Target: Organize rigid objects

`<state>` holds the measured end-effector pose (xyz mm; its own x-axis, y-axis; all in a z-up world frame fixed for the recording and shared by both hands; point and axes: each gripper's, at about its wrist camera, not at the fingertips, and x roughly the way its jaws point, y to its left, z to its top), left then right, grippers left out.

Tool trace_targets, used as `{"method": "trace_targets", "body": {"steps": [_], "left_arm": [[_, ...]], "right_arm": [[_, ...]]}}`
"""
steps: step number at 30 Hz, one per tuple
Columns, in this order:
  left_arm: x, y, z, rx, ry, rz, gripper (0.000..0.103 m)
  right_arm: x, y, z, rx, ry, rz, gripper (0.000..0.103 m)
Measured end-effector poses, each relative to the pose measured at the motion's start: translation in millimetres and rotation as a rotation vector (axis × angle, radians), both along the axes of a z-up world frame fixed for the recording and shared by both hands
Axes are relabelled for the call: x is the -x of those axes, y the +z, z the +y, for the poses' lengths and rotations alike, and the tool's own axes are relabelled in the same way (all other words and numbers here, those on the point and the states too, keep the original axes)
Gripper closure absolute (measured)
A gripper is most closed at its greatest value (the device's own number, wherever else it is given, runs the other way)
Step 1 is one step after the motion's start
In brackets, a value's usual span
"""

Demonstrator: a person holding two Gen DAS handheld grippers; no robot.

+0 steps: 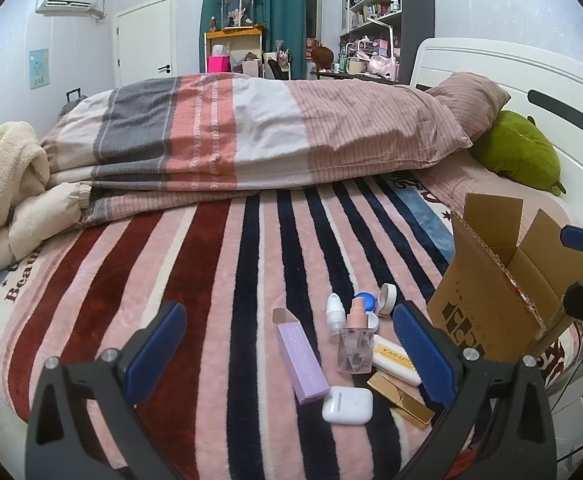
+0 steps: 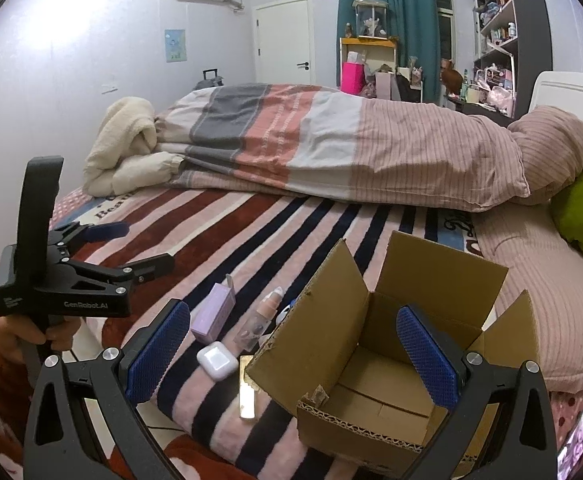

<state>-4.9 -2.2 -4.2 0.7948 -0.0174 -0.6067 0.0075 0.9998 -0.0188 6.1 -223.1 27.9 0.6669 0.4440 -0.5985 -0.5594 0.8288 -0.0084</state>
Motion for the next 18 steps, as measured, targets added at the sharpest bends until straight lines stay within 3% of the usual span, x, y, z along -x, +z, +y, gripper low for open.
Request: {"method": "trace_targets", "body": {"steps": [18], "left_arm": [[9.0, 4.8, 3.8, 0.016, 0.006, -0.005, 0.0]], "right_arm": [[5.2, -0.1, 3.0, 0.011, 0.009, -0.001, 0.0]]}}
